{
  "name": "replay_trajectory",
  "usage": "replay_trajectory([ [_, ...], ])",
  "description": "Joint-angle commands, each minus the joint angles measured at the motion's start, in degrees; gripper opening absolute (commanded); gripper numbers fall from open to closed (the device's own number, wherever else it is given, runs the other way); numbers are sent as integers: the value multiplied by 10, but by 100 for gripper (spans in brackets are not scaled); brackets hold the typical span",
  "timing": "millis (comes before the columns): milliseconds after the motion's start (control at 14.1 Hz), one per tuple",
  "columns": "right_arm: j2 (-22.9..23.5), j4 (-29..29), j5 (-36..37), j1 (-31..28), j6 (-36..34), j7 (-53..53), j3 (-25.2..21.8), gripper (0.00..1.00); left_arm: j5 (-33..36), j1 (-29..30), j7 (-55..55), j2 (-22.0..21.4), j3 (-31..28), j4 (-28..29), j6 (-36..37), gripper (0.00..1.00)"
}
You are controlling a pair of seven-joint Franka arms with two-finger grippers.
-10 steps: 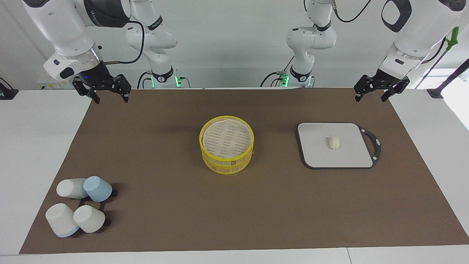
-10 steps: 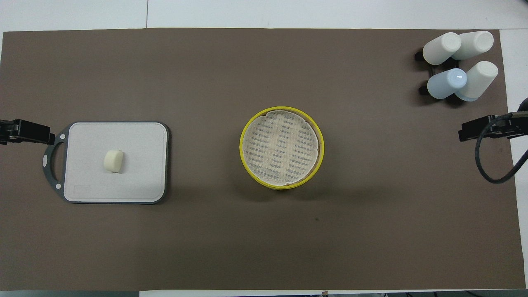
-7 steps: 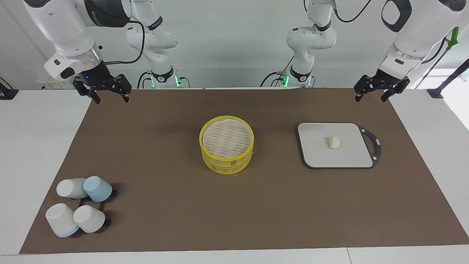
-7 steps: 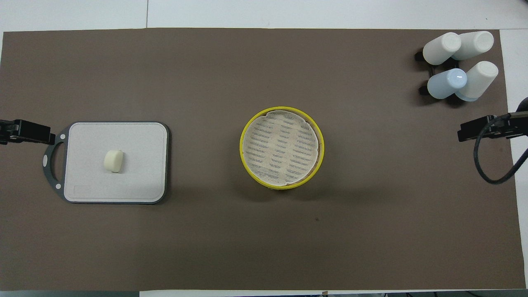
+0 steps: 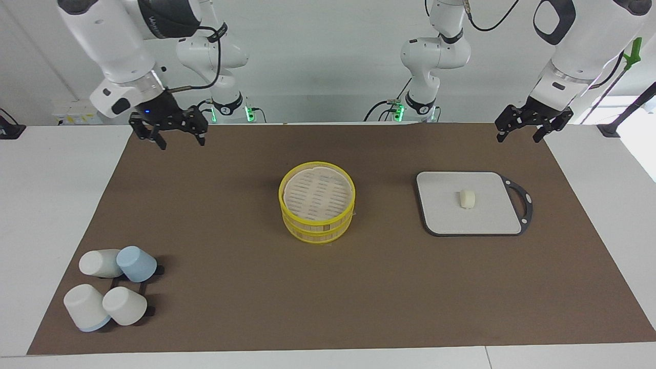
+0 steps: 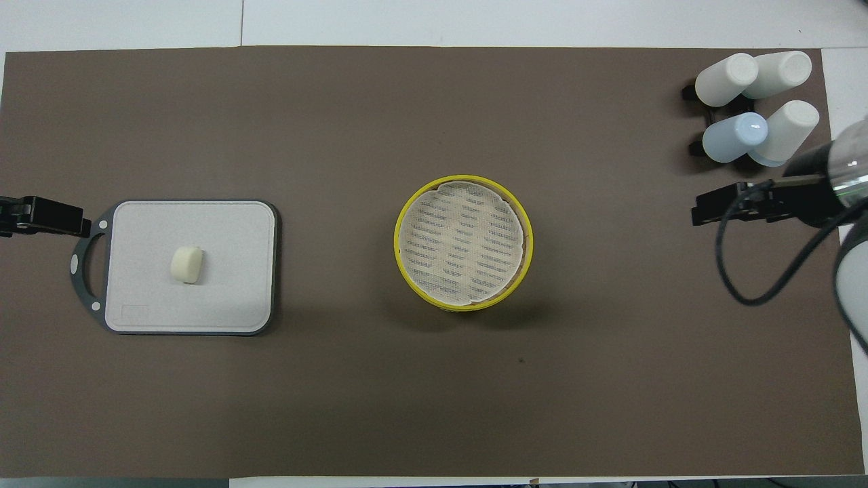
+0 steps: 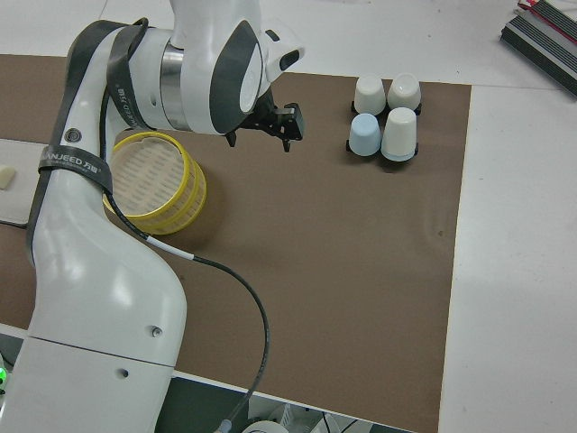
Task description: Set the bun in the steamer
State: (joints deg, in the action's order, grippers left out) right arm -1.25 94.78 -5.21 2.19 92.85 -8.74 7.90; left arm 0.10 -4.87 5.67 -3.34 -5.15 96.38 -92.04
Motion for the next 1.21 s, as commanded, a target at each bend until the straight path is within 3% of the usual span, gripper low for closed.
replay_trajectory([
  [0,86,-98,19,85,-11,-112,41,100,6,-6,-9,-18,0,22,-14,100],
  [142,169,-154,51,181,2,-199,40,100,6,-7,-9,-18,0,22,-11,100],
  [284,219,-163,82,256,100,-297,40,100,6,-6,-6,-26,0,43,-17,100],
  [568,252,-141,139,279,144,-301,42,100,6,-2,9,-61,0,176,-134,100],
  [710,261,-111,146,292,174,-302,42,100,6,0,45,-58,0,240,-196,100],
  [994,259,-71,140,292,213,-306,43,100,6,5,60,-23,0,356,-361,100],
  [1136,258,-62,138,289,228,-306,43,100,6,0,58,10,0,377,-420,100],
])
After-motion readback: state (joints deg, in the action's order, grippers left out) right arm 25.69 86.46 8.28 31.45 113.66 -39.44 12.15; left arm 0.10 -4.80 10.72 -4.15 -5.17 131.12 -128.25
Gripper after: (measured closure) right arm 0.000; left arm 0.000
